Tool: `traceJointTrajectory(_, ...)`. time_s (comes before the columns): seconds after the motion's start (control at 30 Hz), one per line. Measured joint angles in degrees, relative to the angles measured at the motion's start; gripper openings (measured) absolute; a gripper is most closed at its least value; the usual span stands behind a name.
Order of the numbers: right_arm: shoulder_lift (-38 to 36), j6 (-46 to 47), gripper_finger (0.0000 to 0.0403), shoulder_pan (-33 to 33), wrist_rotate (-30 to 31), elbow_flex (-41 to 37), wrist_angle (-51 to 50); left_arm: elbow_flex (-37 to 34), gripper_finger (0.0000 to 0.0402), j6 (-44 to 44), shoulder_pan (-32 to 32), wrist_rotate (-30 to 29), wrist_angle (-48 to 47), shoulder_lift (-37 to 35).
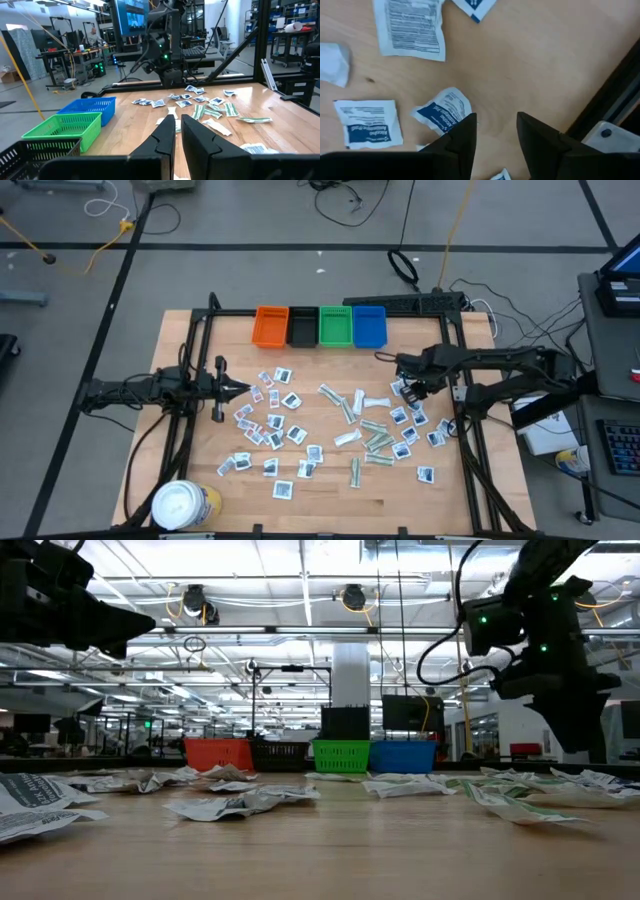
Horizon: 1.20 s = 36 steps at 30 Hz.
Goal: Pick & Place First Aid Supplies
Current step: Put the blue packet into the blue bin
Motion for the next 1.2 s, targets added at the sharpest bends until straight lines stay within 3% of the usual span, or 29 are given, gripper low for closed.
traceJointTrajectory(0.7,5.99,0.94,0.0127,3.06,-4.51,-5.51,10.29,0.01,0.0037,0.02,0.01,0.0,0.0,0.01)
traceJointTrajectory(0.83,5.77,0.91,0.0094,3.06,-4.53,-5.56,10.36,0.01,0.0037,0.0,0.01,0.0,0.0,-0.01)
traceJointTrajectory(1.0,5.8,0.87,0.0017,3.06,-4.6,-5.58,10.53,0.01,0.0037,0.01,0.0,0.01,0.0,-0.01)
traceJointTrajectory(1.2,5.79,0.02,0.0006,3.06,-4.5,-5.35,10.06,0.01,0.0037,0.02,-0.01,0.0,0.0,0.01)
